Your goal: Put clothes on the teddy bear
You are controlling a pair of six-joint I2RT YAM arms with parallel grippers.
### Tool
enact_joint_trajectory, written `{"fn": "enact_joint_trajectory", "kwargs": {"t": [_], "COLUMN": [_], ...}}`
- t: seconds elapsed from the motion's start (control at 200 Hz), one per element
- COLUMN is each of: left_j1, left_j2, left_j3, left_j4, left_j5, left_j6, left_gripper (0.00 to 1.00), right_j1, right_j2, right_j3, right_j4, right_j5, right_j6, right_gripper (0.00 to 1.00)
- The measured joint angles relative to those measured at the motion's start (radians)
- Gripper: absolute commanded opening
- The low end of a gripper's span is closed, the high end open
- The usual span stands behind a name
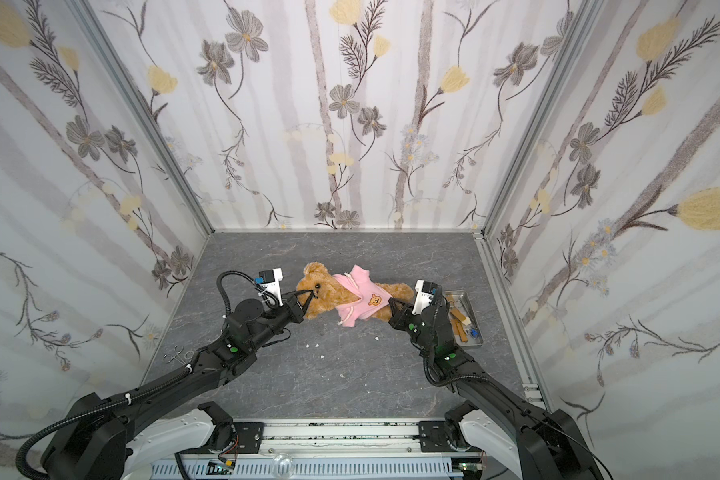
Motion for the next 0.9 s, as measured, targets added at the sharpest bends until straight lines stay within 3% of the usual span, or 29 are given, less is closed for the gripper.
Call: {"fn": "enact_joint_trajectory", "kwargs": {"t": [0.03,0.105,0.185,0.32,0.53,0.744,0.899], "left_j1": [0.002,0.008,0.014,0.038,0.069,0.078,0.078], "left_j2": [0.006,0.026,0.033,0.028,0.038,0.065,0.073], "left_j3": [0.003,0.018,0.026,0.036,0.170,0.208,0.213], "left_j4": [0.000,0.001,0.008,0.011,-0.167,-0.266,-0.268], "left_j5": [0.006,0.018,0.014,-0.003,0.031,0.132,0.198], "left_j6": [-0.003,-0.015,-0.049,-0.158,-0.384,-0.647,-0.822], "left_gripper": [0.00,0.00,0.00,0.00,0.00,0.00,0.00], "right_j1": [-0.002,-0.005,-0.008,-0.008,0.047,0.134,0.193], "right_j2": [0.013,0.059,0.105,0.065,-0.021,0.055,0.120], "right_j3": [0.001,0.030,0.106,0.141,0.081,0.008,-0.046], "right_j4": [0.014,0.030,-0.002,-0.047,-0.065,0.019,0.175], "right_j5": [-0.011,-0.055,-0.095,-0.151,-0.195,-0.195,-0.109], "right_j6": [-0.005,-0.045,-0.108,-0.225,-0.351,-0.369,-0.401], "right_gripper": [0.01,0.19,0.31,0.48,0.47,0.43,0.36]}}
